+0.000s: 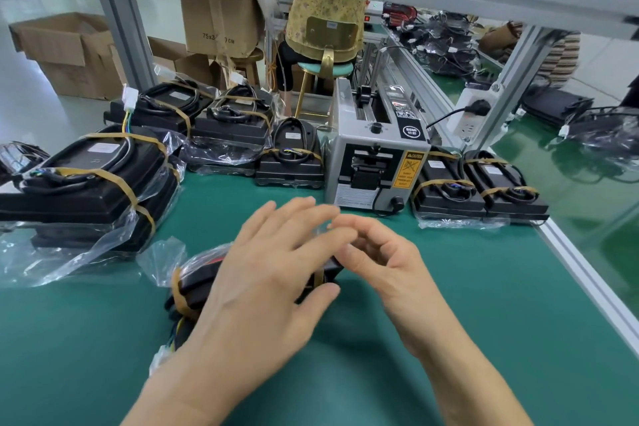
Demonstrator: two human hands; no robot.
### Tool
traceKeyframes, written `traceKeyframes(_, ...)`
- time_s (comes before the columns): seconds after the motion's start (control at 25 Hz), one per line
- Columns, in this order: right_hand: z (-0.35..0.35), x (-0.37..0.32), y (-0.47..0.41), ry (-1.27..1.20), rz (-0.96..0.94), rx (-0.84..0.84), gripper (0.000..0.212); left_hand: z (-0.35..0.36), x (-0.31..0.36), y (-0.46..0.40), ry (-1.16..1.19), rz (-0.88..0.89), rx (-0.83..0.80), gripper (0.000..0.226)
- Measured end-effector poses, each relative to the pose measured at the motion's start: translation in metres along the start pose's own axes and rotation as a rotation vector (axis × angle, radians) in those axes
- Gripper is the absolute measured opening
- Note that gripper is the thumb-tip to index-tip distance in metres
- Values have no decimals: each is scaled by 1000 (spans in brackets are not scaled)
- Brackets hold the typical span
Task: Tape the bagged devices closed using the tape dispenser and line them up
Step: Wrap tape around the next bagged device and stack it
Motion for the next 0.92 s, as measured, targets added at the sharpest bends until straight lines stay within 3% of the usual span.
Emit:
traceKeyframes(0.16, -1, 1, 1, -4, -13, -28, 28, 6, -7, -1, 11, -34, -50, 37)
traceKeyframes(0.44, -11, -3, -3, -25, 31, -72, 25, 7, -9, 1, 21, -2, 9, 37)
traceKeyframes(0.56, -28, -2, -21, 24, 92, 227, 9, 7, -10, 0, 35, -14, 32, 36)
traceKeyframes(0.68, -46, -1, -52, 180, 147, 508, 14, 8, -10, 0, 36, -33, 52, 36)
traceKeyframes(0.92, -54, 1, -95, 343, 193, 688, 24, 9, -10, 0, -37, -89, 113, 42)
Point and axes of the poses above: each hand's wrist, its own y-axis away from the middle knuckle, its own z-axis out of the palm, x = y × z, the point moved 2 cm from there along -y, towards the middle knuckle, and after that the axes turned 3 degrees about -x, right-handed, at the moved point
